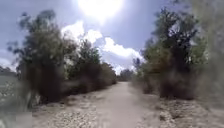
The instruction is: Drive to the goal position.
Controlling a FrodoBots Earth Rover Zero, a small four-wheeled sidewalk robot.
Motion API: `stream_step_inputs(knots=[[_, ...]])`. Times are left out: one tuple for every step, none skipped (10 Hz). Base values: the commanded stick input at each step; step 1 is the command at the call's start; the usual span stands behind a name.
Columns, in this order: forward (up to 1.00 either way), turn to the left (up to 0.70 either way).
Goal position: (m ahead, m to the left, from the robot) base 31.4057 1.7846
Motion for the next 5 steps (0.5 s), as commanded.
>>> stream_step_inputs(knots=[[0.7, 0.0], [0.7, 0.0], [0.7, 0.0], [0.7, 0.0], [0.7, 0.0]])
